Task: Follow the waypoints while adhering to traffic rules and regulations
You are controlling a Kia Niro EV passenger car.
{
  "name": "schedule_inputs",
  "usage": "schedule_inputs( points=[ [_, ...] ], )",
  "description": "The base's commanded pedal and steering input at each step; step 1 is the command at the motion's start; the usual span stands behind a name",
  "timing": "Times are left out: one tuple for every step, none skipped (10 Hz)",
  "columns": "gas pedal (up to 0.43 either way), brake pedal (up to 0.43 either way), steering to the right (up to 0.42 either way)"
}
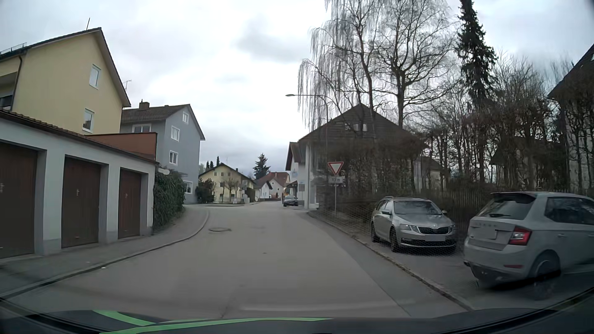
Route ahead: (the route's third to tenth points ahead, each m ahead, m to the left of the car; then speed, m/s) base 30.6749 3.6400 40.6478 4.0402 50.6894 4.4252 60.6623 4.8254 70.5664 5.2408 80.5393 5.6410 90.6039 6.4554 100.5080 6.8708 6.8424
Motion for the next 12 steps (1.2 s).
schedule_inputs(
  points=[
    [0.039,0.000,-0.014],
    [0.039,0.000,-0.013],
    [0.039,0.000,-0.012],
    [0.000,0.000,-0.012],
    [0.000,0.000,-0.012],
    [0.000,0.000,-0.011],
    [0.000,0.000,-0.011],
    [0.000,0.000,-0.011],
    [0.000,0.000,-0.011],
    [0.000,0.000,-0.011],
    [0.000,0.000,-0.011],
    [0.000,0.000,-0.012]
  ],
)
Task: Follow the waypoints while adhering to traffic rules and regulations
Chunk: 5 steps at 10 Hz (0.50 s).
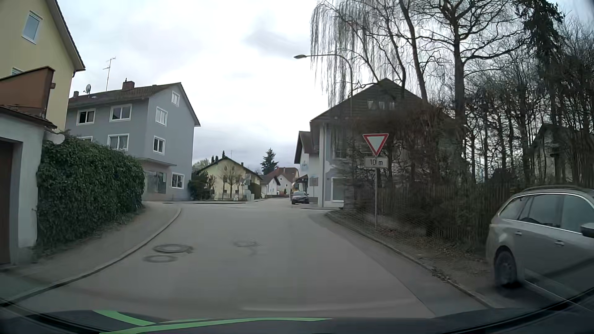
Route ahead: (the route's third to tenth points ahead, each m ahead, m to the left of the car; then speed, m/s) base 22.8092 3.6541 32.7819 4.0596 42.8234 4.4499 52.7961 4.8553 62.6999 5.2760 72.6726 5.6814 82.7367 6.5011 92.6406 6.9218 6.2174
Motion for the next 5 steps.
schedule_inputs(
  points=[
    [0.000,0.000,-0.012],
    [0.000,0.000,-0.012],
    [0.000,0.000,-0.012],
    [0.000,0.000,-0.015],
    [0.000,0.000,-0.019]
  ],
)
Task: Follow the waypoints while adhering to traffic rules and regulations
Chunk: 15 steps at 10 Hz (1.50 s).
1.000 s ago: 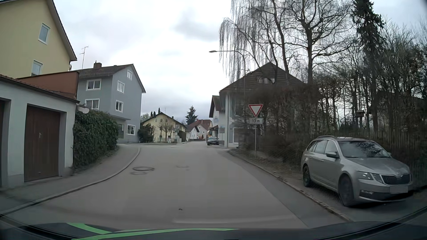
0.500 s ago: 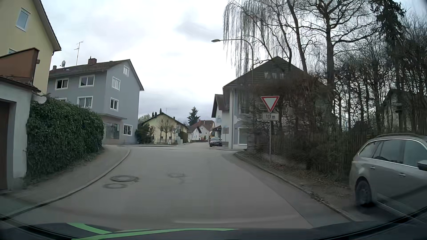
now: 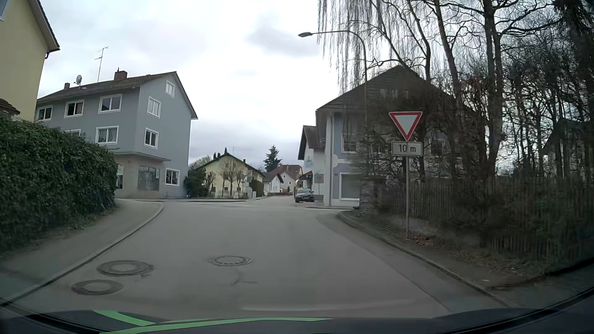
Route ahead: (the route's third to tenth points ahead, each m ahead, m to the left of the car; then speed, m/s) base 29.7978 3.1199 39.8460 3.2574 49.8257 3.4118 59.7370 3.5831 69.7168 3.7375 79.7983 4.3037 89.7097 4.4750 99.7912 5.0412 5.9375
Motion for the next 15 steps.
schedule_inputs(
  points=[
    [0.000,0.000,-0.021],
    [0.000,0.000,-0.021],
    [0.000,0.000,-0.022],
    [0.000,0.000,-0.022],
    [0.000,0.000,-0.023],
    [0.000,0.000,-0.023],
    [0.000,0.000,-0.023],
    [0.000,0.000,-0.023],
    [0.000,0.000,-0.024],
    [0.000,0.000,-0.024],
    [0.000,0.000,-0.025],
    [0.000,0.000,-0.025],
    [0.000,0.000,-0.024],
    [0.000,0.000,-0.024],
    [0.000,0.000,-0.024]
  ],
)
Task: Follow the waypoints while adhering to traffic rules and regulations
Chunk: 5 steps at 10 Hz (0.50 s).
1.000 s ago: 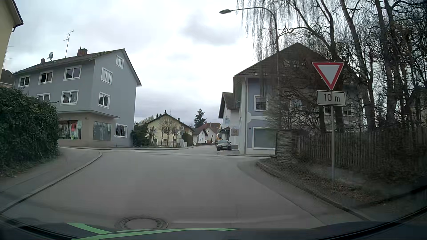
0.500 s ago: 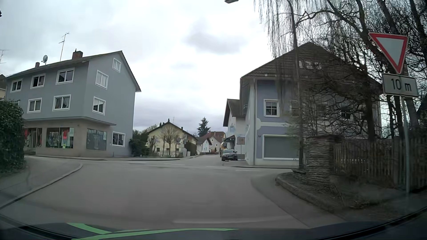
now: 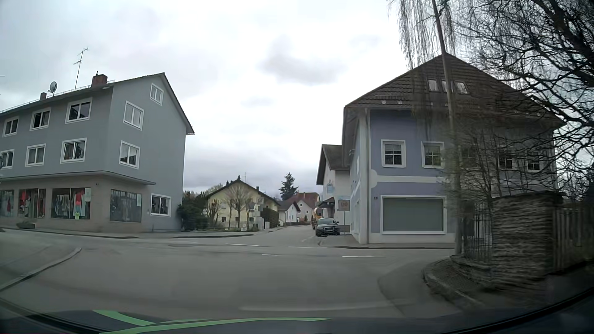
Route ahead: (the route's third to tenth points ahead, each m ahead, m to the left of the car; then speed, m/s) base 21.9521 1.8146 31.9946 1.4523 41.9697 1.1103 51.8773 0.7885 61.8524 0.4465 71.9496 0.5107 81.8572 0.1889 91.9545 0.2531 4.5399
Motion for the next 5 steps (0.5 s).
schedule_inputs(
  points=[
    [0.000,0.000,-0.023],
    [0.000,0.006,-0.023],
    [0.000,0.012,-0.023],
    [0.000,0.024,-0.019],
    [0.000,0.037,-0.017]
  ],
)
